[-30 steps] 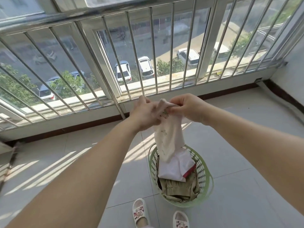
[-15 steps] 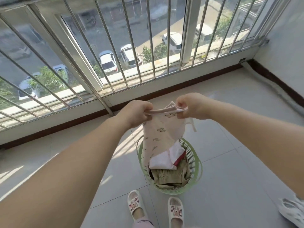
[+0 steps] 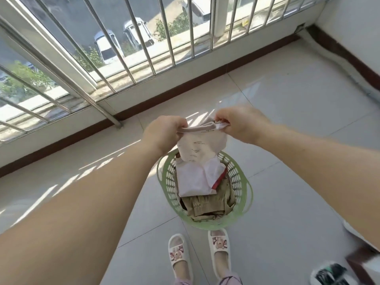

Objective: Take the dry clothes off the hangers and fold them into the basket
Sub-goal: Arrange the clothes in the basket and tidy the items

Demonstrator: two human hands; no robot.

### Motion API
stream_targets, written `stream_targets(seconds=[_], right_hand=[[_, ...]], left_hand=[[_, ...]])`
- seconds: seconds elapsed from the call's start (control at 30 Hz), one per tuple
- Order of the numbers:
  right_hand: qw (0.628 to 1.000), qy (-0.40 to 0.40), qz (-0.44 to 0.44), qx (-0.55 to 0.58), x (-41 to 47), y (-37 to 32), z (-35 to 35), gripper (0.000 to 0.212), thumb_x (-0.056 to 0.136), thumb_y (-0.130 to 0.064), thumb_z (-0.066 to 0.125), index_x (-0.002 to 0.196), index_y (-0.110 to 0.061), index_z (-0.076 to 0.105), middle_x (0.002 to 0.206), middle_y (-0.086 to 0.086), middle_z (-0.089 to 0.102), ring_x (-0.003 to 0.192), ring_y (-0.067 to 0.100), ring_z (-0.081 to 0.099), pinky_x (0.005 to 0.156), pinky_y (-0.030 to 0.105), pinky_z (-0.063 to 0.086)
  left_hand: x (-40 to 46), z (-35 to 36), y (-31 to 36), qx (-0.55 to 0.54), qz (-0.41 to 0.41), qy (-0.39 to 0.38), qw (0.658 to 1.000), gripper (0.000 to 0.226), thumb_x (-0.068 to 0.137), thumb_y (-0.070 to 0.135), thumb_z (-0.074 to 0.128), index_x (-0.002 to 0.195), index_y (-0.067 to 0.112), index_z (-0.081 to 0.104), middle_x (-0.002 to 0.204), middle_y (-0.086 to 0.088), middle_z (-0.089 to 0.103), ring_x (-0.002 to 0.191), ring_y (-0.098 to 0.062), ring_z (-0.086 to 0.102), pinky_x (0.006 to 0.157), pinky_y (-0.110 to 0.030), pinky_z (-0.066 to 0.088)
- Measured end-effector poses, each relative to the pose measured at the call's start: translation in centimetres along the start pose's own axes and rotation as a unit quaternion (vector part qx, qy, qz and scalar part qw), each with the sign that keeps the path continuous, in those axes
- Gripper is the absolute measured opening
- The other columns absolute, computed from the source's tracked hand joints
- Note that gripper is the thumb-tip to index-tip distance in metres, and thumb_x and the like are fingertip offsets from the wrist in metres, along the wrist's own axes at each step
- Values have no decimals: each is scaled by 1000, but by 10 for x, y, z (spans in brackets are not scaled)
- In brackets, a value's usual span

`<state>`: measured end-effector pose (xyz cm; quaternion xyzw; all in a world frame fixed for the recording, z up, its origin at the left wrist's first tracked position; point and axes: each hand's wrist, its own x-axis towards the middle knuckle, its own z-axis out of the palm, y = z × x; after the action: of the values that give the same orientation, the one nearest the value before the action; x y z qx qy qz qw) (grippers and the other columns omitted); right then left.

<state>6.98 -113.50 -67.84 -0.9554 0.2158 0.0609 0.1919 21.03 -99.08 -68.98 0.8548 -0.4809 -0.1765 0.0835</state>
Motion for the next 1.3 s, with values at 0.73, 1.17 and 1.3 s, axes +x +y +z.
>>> stream_targets(seconds=[0.73,1.17,1.3], right_hand=[[885,-452,70,81,-84,32,280,41,88,-18,57,61,-26,27,66,-8,34,57,9,33,48,22,22],[951,-288,105,43,43,98,313,20,92,-16,53,73,-17,46,78,0,50,73,21,47,53,24,33],[973,-147,172,54,69,118,346,44,90,-11,52,132,-24,45,128,7,52,114,30,51,89,37,46]], left_hand=[[-82,286,-57,-50,17,-436,898,9,84,5,54,84,14,57,80,-2,51,80,-19,44,66,-26,33],[56,321,-83,-43,-61,-320,944,16,88,5,54,102,9,60,87,-4,56,84,-24,52,69,-30,40],[82,355,-94,-69,-121,-162,977,54,87,-1,53,137,16,39,136,-10,44,120,-30,47,93,-36,40]])
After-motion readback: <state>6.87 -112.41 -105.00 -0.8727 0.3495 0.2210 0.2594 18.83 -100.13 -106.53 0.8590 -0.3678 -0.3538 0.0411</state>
